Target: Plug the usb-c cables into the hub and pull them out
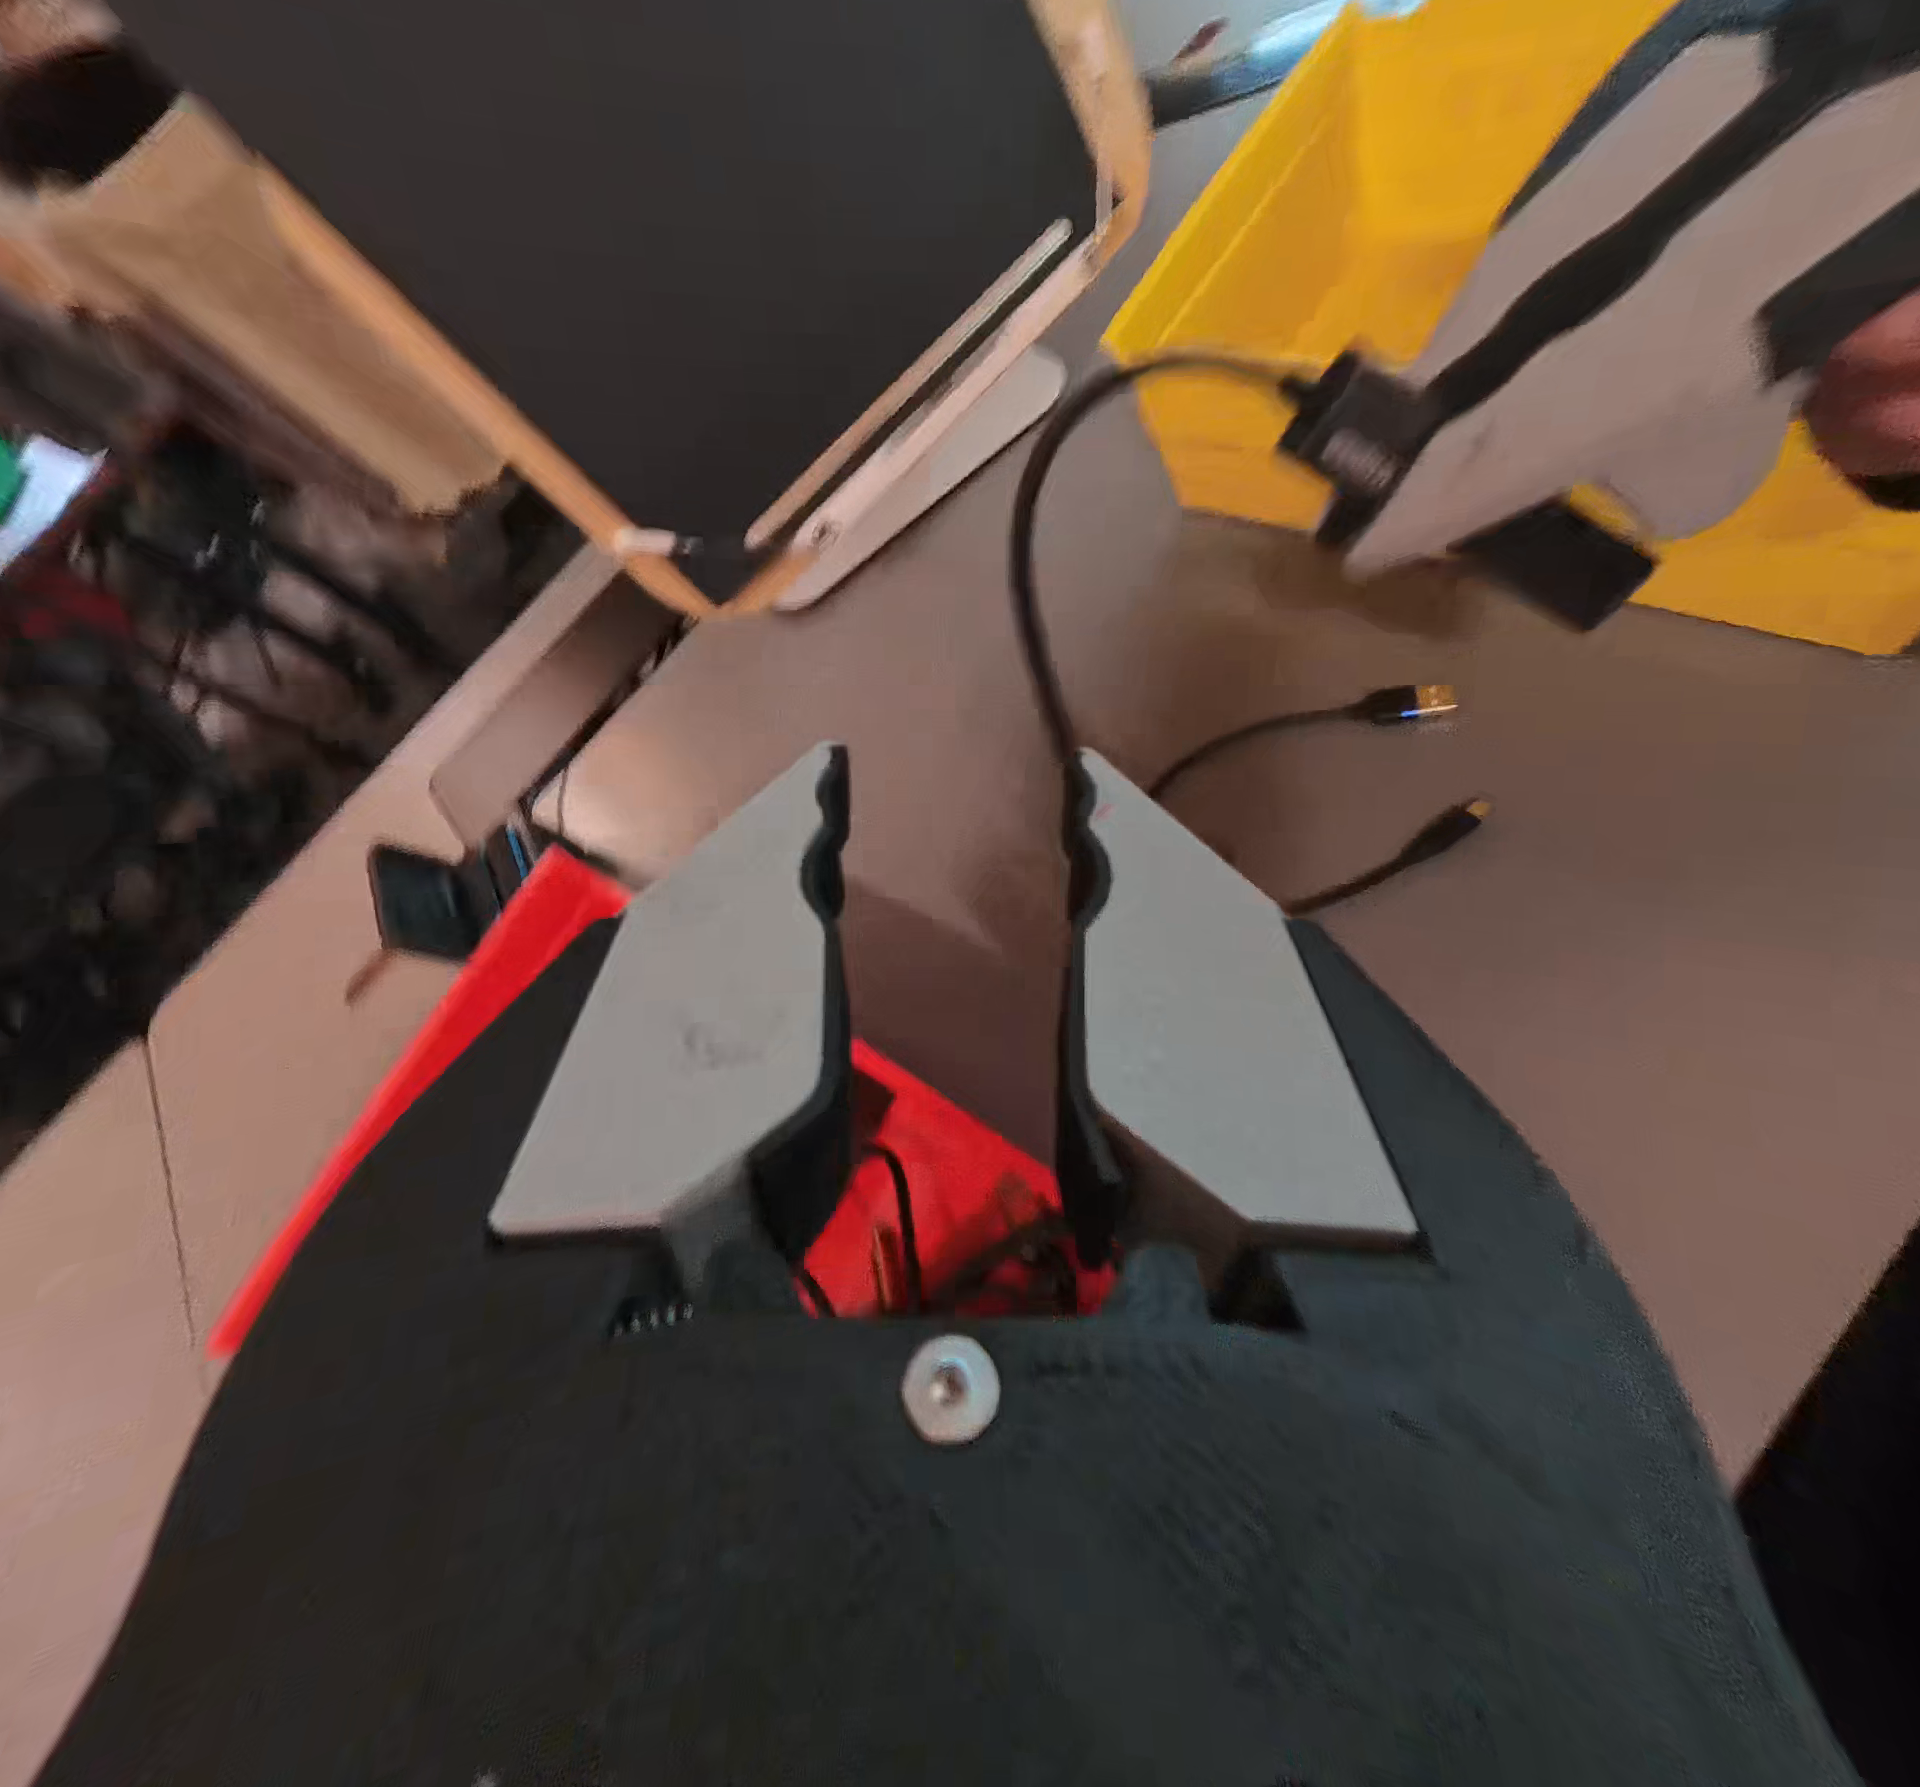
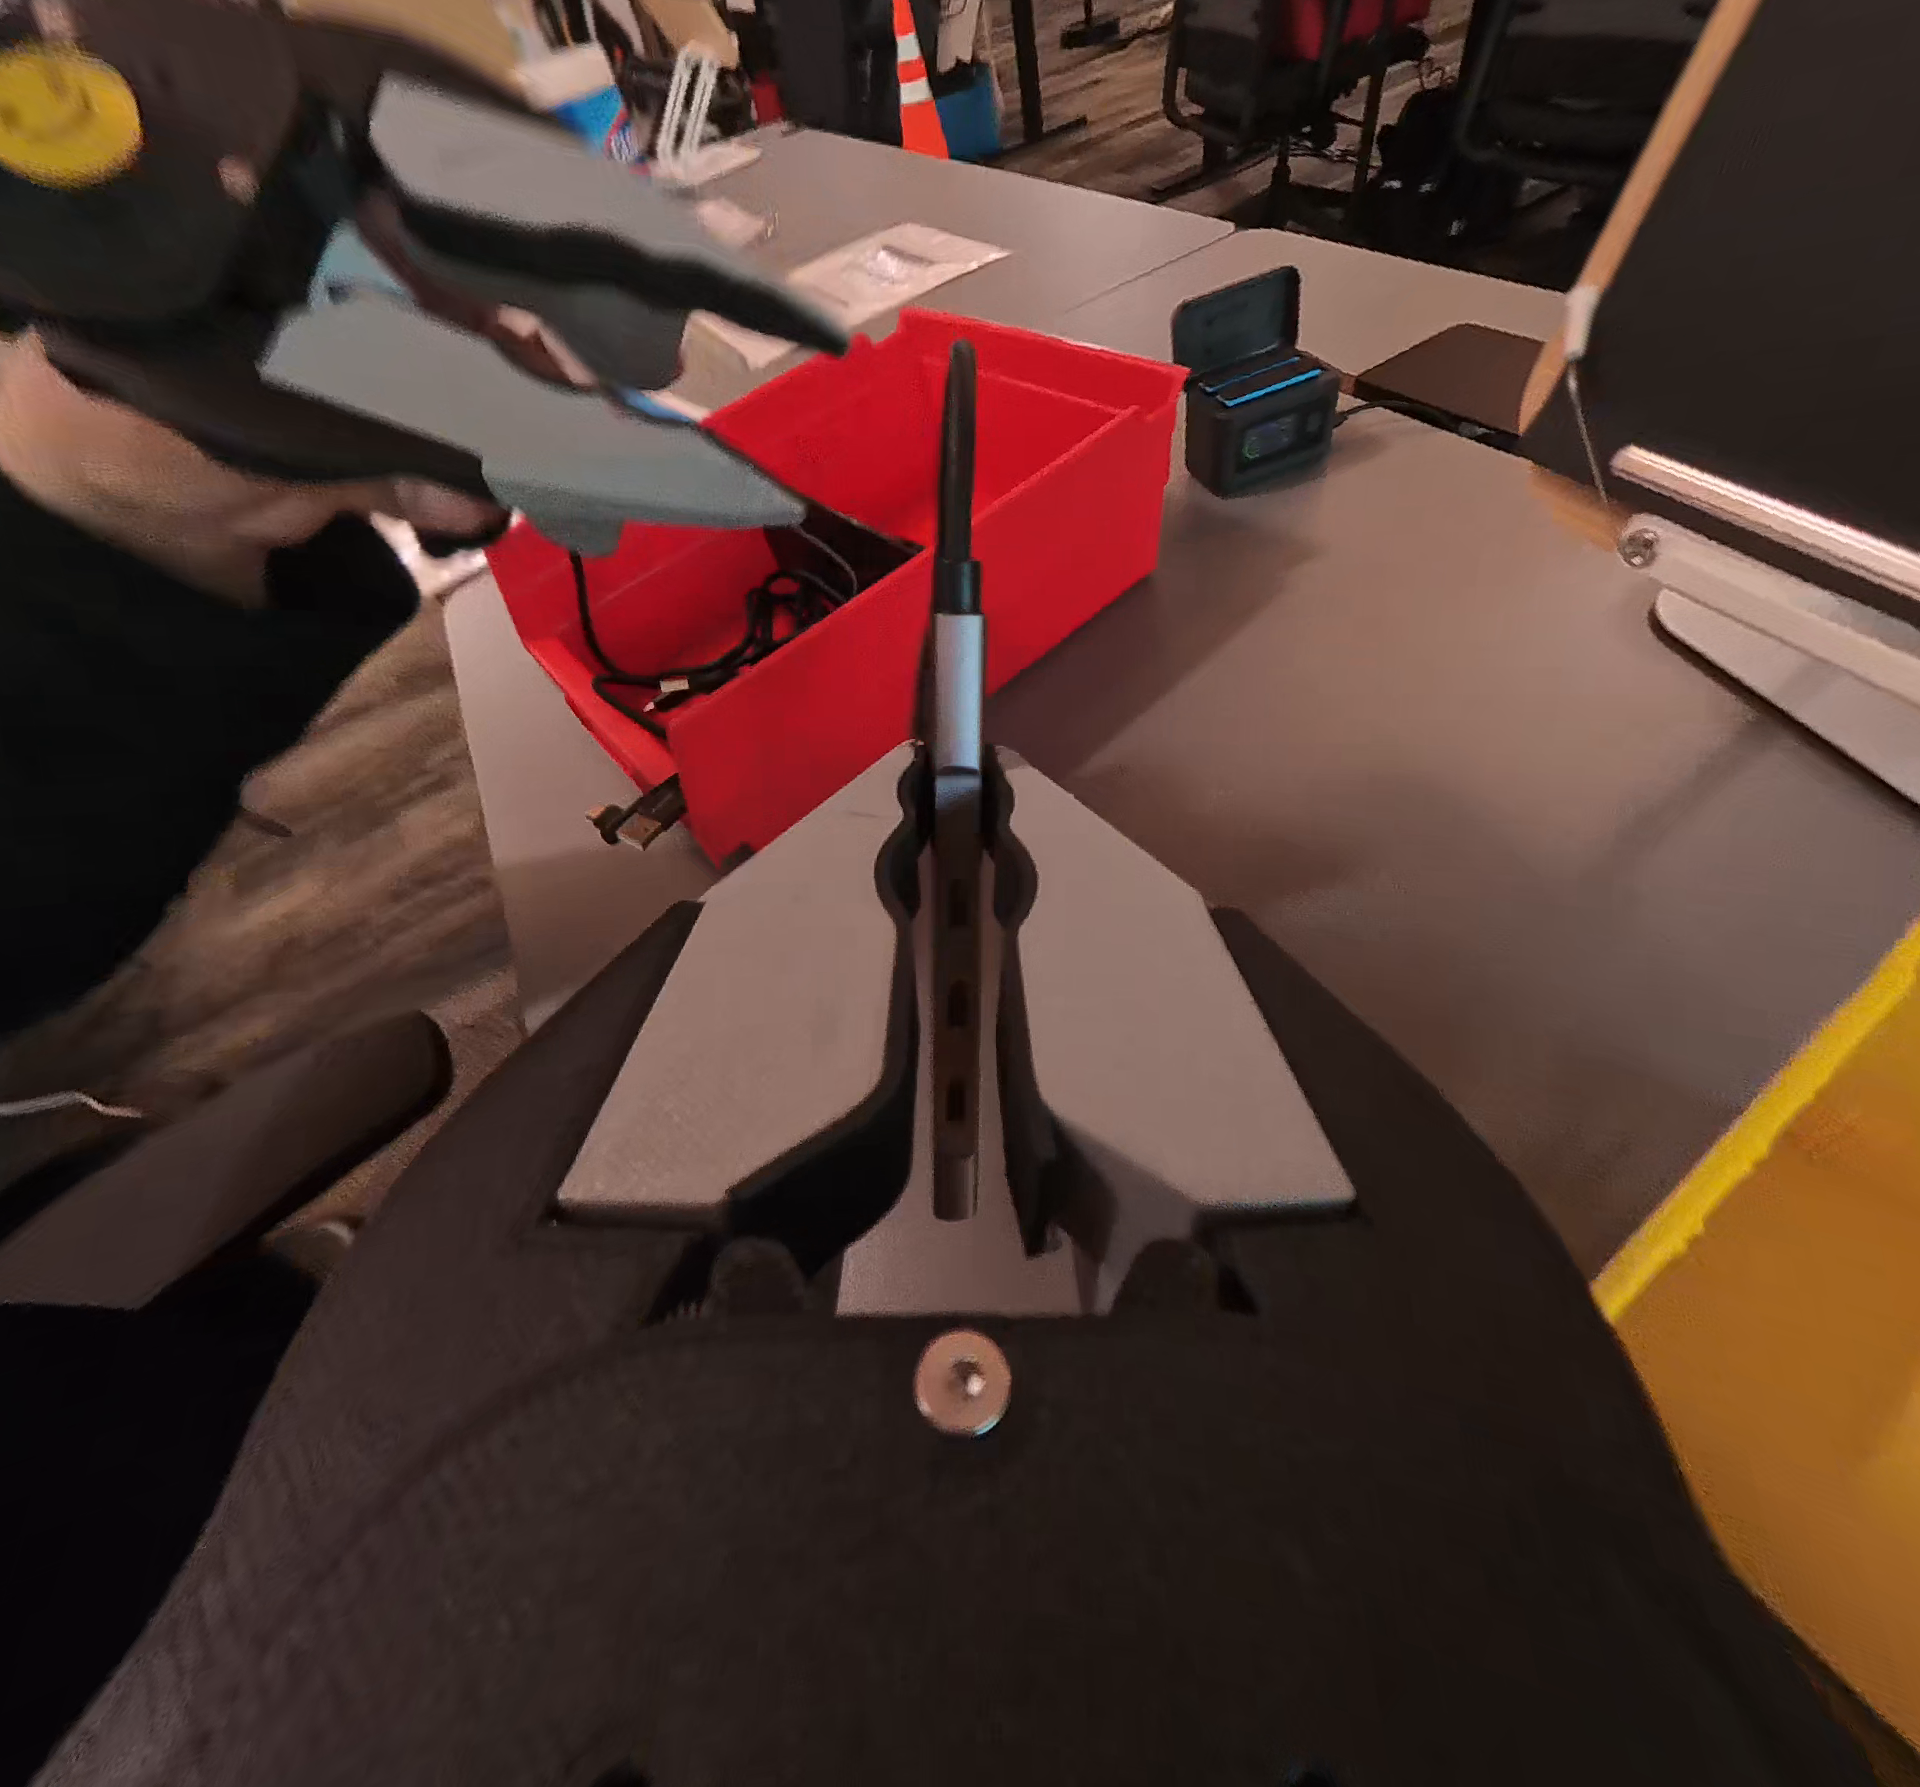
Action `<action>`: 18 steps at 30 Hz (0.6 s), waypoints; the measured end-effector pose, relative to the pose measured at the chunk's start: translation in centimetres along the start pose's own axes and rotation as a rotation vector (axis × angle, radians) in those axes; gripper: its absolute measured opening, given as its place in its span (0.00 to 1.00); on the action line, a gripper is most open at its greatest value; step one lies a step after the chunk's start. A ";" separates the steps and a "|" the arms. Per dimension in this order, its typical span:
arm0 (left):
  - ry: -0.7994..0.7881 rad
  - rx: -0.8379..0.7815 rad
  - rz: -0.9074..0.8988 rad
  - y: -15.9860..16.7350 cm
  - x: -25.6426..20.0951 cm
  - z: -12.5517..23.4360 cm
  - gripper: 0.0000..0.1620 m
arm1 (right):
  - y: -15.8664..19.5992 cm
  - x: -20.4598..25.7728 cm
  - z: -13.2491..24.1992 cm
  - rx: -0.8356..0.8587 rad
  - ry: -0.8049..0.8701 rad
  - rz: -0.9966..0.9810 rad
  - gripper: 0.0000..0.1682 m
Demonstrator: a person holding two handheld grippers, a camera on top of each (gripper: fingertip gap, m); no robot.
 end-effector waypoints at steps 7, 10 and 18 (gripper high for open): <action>-0.243 0.283 -0.038 8.7 0.6 -1.8 0.16 | -0.1 -2.0 2.0 -0.161 -0.041 -0.218 0.03; -0.256 0.250 -0.042 9.7 1.3 -1.5 0.14 | -0.1 -2.1 2.3 -0.231 -0.096 -0.309 0.03; -0.531 0.173 -0.187 10.4 4.0 1.4 0.25 | -0.7 -1.1 2.5 -0.401 -0.270 -0.535 0.03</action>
Point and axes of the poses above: each gripper's, where its closed fingertips meet, z back along the fingers, y out of its underside, x = y × z across the jaws, the point moved 8 cm from there along z, back along the fingers, and after that the axes turned 9 degrees about z, right-handed, at the moved point
